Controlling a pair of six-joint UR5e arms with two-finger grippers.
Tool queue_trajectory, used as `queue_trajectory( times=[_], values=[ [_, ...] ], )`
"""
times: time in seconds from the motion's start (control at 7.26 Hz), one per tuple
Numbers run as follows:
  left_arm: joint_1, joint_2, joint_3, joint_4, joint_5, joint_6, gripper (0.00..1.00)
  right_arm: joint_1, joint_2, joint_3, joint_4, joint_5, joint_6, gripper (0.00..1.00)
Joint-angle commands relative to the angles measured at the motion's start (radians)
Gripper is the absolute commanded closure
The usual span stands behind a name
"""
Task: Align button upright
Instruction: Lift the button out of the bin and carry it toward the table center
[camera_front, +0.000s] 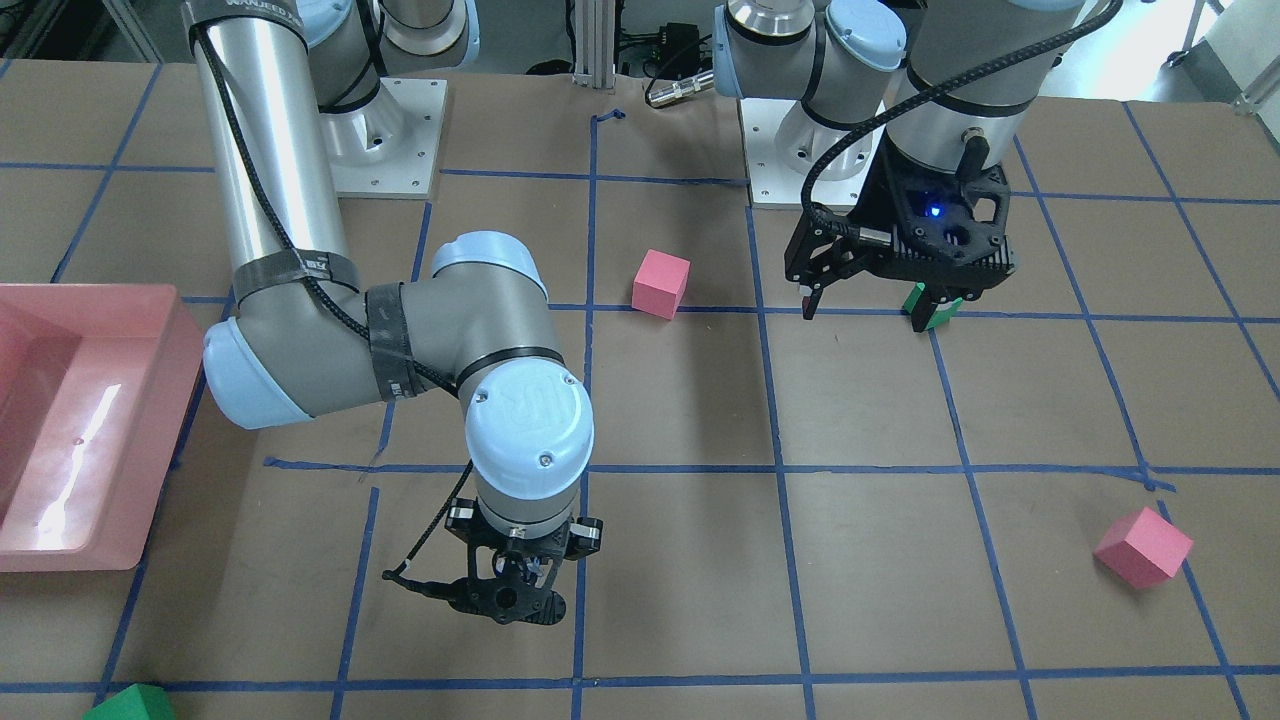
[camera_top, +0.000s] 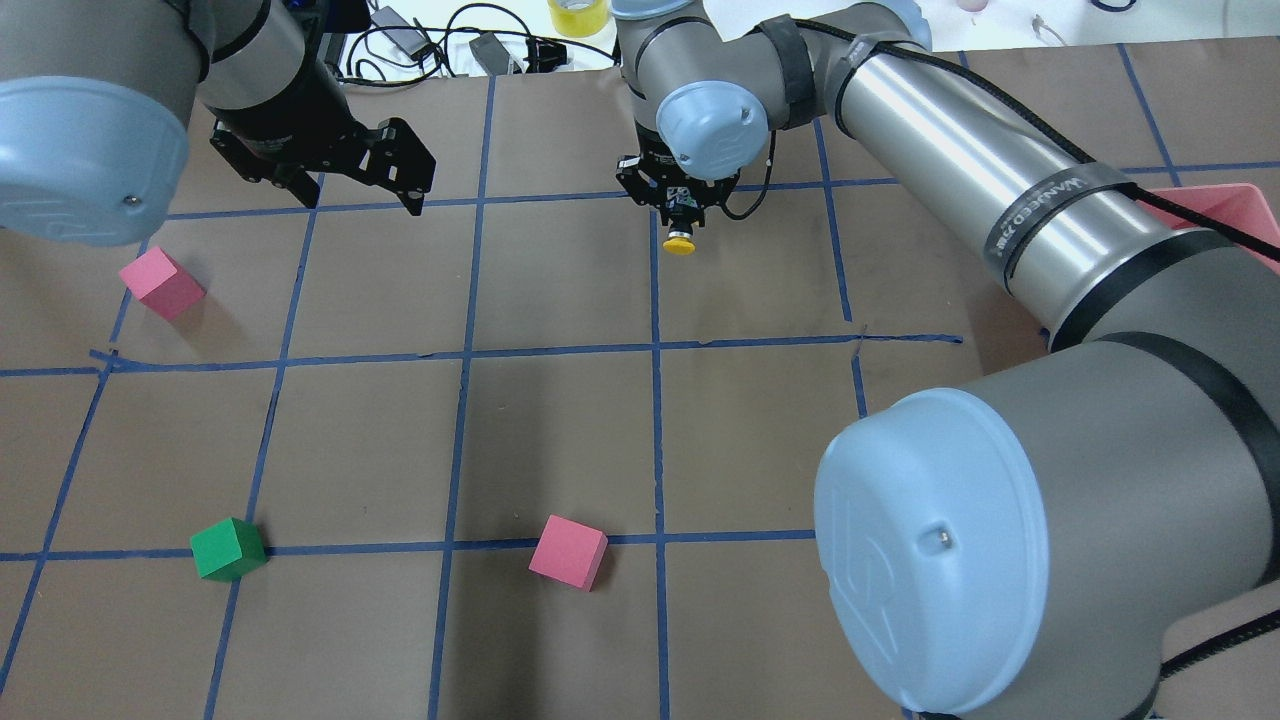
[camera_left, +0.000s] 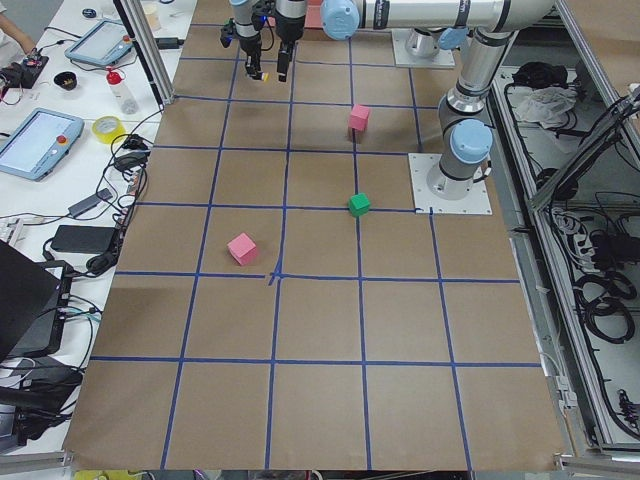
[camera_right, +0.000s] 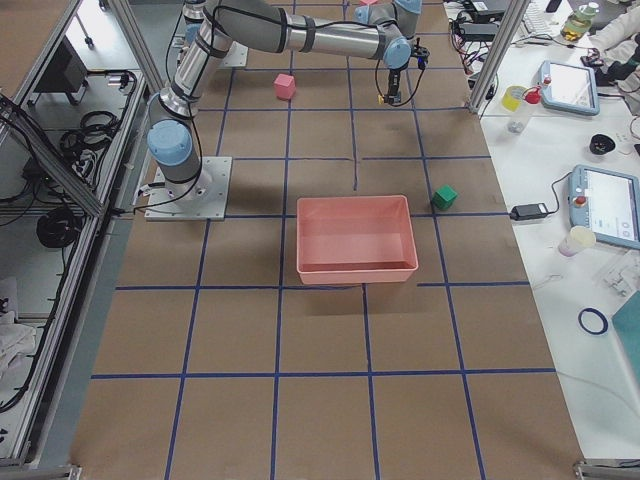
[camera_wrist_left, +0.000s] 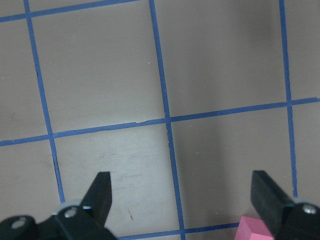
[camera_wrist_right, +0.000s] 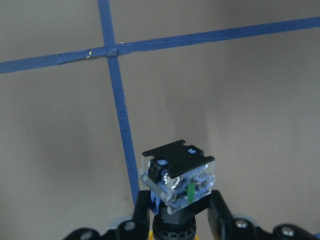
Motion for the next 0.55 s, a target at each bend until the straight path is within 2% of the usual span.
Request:
queue_trajectory(
  times=[0.0,0.41],
  values=[
    [0.000,0.000,0.000,0.001,0.000,0.000,0.00,0.014,0.028,-0.007,-0.021,0.024,0.022,1.00],
    [0.000,0.000,0.000,-0.001,0.001,0.000,0.00,0.040,0.048,-0.005,-0.037,0.029,0.003,1.00]
  ],
)
